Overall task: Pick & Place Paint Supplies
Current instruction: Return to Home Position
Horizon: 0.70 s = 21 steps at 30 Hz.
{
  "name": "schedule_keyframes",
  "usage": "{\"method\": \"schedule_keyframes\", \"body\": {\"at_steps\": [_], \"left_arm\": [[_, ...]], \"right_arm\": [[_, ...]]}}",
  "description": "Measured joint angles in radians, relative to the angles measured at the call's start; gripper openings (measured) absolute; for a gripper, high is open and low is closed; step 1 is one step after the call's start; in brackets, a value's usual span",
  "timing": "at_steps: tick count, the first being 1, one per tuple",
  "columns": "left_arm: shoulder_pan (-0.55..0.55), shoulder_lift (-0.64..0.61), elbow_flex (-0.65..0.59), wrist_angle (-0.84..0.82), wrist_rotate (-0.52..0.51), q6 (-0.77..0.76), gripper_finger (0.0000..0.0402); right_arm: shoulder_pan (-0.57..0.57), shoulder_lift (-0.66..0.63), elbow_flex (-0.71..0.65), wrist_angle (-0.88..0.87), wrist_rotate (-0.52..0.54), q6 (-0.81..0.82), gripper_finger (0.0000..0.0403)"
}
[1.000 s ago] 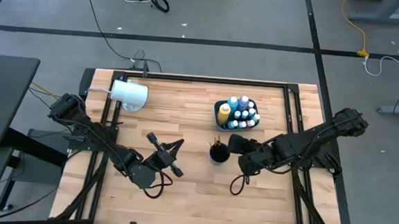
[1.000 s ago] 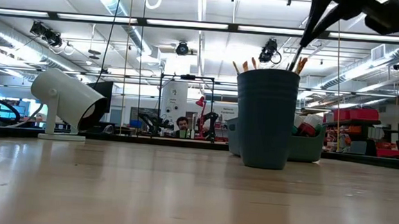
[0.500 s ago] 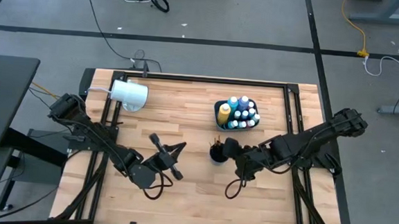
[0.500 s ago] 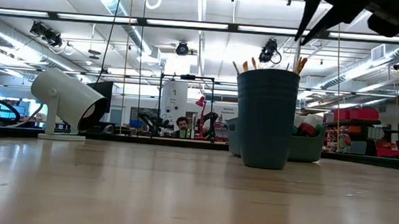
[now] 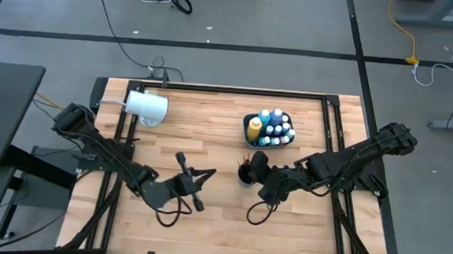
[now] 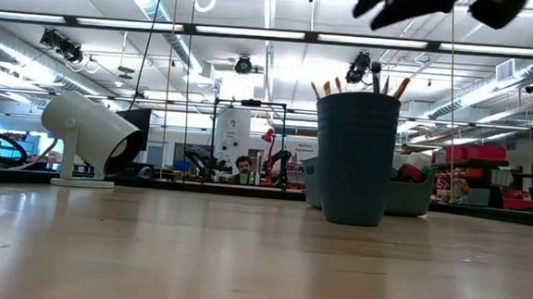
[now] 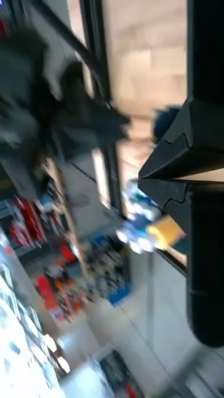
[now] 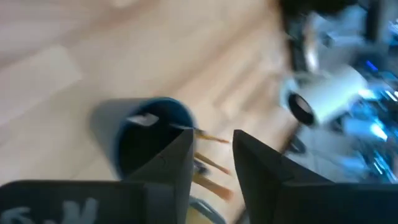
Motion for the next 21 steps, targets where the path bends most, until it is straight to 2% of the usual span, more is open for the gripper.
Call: {"method": "schedule_keyframes", "body": {"at_steps": [5, 8, 11, 15, 18, 21], "left_arm": [[-0.003, -0.098, 0.000, 0.022, 0.100, 0.142, 0.0018], [-0.005, -0.181, 0.000, -0.003, 0.187, 0.225, 0.0018], [-0.007, -0.291, 0.000, -0.118, 0.355, 0.322, 0.0018], [0.013, -0.462, 0.000, -0.321, 0.626, 0.302, 0.0018], [0.039, -0.576, 0.000, -0.476, 0.736, 0.231, 0.0018], [0.057, -0.672, -0.002, -0.588, 0.804, 0.195, 0.0018]], "right_arm": [[0.019, -0.022, 0.000, 0.038, 0.220, 0.057, 0.0120], [0.027, -0.068, 0.000, 0.034, 0.243, 0.149, 0.0112], [0.029, -0.151, 0.000, 0.004, 0.220, 0.277, 0.0099], [0.017, -0.315, 0.000, -0.046, 0.135, 0.465, 0.0084], [0.015, -0.430, 0.000, -0.064, 0.041, 0.583, 0.0077], [0.016, -0.526, 0.000, -0.086, -0.060, 0.666, 0.0073]]}}
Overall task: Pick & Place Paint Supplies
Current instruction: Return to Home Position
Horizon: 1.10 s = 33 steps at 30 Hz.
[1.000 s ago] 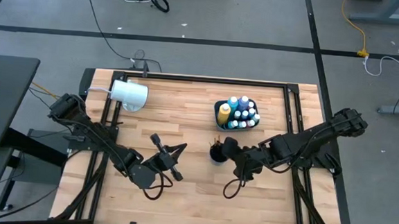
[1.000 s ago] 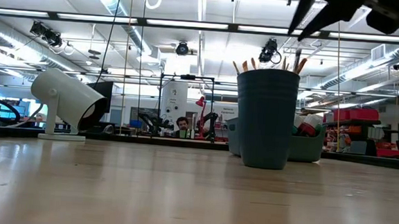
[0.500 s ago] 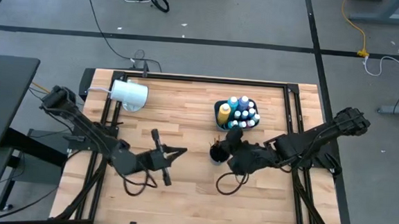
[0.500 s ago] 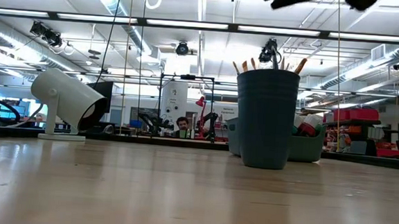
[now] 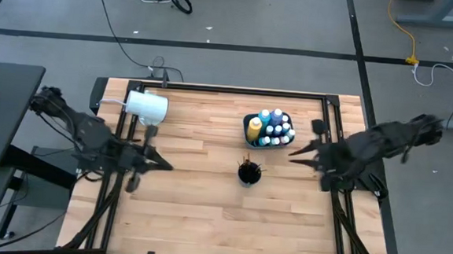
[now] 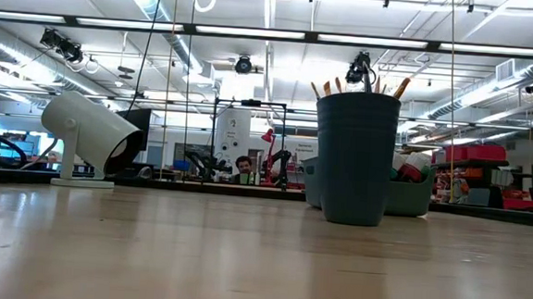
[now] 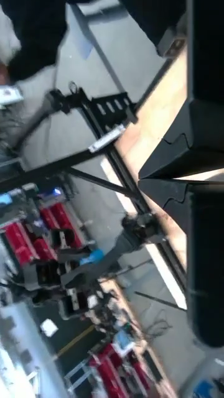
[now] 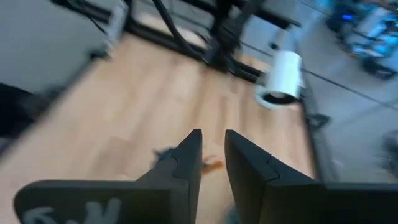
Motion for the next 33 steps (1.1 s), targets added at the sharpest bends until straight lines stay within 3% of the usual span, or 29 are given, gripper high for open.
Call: {"method": "schedule_keyframes", "body": {"at_steps": [3, 8, 15, 19, 26, 33], "left_arm": [[0.005, -0.089, -0.054, 0.008, 0.021, 0.028, 0.0018], [0.006, -0.248, -0.202, 0.095, 0.004, 0.082, 0.0018], [0.006, -0.477, -0.498, 0.350, 0.005, 0.077, 0.0018], [0.006, -0.557, -0.632, 0.481, -0.009, 0.080, 0.0018], [0.015, -0.626, -0.750, 0.546, -0.129, 0.091, 0.0018], [0.097, -0.622, -0.893, 0.686, -0.013, 0.022, 0.0018]], "right_arm": [[0.000, -0.071, 0.000, -0.006, -0.090, 0.028, 0.0073], [0.000, -0.140, -0.017, 0.011, -0.152, 0.021, 0.0072], [0.000, -0.263, -0.318, 0.275, -0.263, -0.018, 0.0072], [0.000, -0.363, -0.494, 0.417, -0.245, -0.041, 0.0072], [-0.012, -0.596, -0.704, 0.528, -0.097, -0.035, 0.0072], [-0.015, -0.817, -0.829, 0.546, -0.063, -0.076, 0.0072]]}}
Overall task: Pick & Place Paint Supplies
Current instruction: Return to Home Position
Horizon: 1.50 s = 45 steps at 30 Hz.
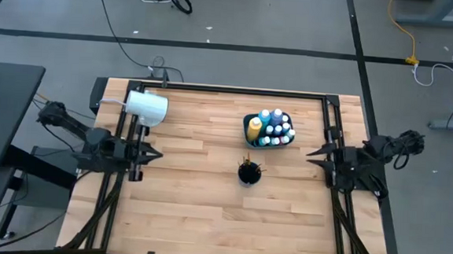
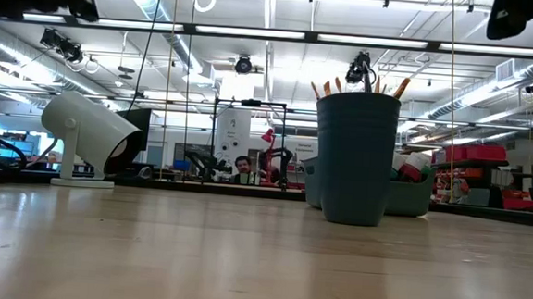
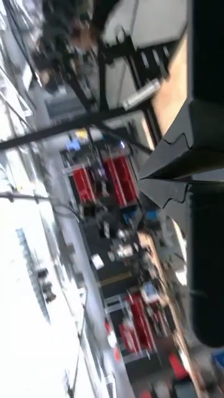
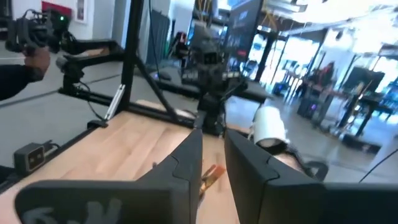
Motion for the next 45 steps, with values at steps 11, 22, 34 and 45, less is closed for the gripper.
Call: {"method": "schedule_keyframes", "body": {"at_steps": [11, 22, 34, 45], "left_arm": [[0.158, -0.056, -0.046, -0.017, -0.014, 0.062, 0.0018], [0.286, -0.074, -0.047, -0.177, 0.099, -0.064, 0.0018], [0.299, -0.074, -0.048, -0.186, 0.047, -0.048, 0.0018], [0.299, -0.074, -0.048, -0.192, 0.058, -0.153, 0.0018]], "right_arm": [[-0.003, -0.104, -0.085, 0.046, 0.102, -0.034, 0.0072], [-0.003, -0.104, -0.202, 0.114, 0.022, 0.021, 0.0072], [-0.003, -0.103, -0.372, 0.299, -0.071, 0.111, 0.0072], [-0.032, -0.104, -0.370, 0.342, -0.064, 0.041, 0.0072]]}}
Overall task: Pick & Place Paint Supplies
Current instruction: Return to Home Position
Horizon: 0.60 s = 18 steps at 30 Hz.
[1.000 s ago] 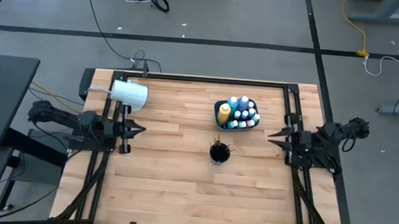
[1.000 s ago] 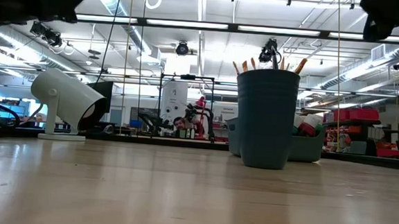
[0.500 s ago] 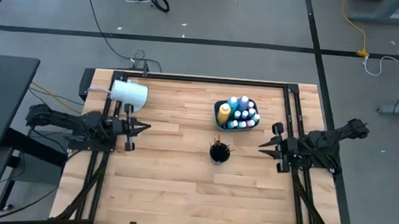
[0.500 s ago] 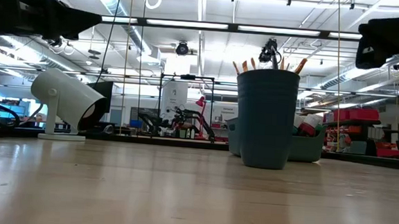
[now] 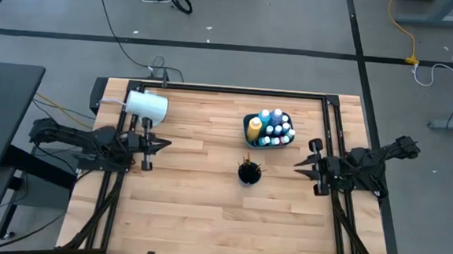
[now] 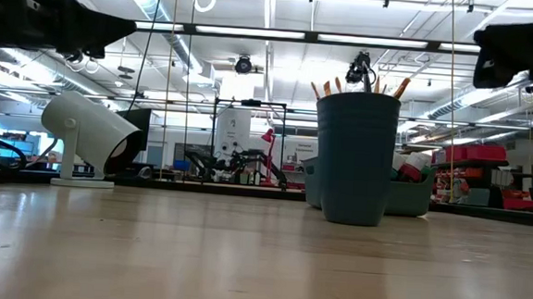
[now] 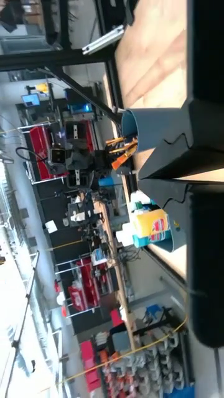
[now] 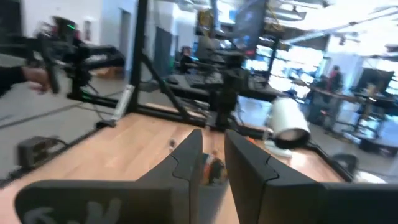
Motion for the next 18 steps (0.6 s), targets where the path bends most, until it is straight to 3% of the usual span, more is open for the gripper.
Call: {"method": "schedule_keyframes", "body": {"at_steps": [10, 18], "left_arm": [[0.000, 0.000, 0.000, 0.000, -0.009, 0.084, 0.0018], [0.000, 0.000, -0.001, 0.001, -0.010, 0.083, 0.0018]], "right_arm": [[-0.121, 0.009, 0.000, -0.097, 0.008, 0.127, 0.0072], [-0.134, 0.025, 0.000, -0.096, 0.015, 0.123, 0.0072]]}}
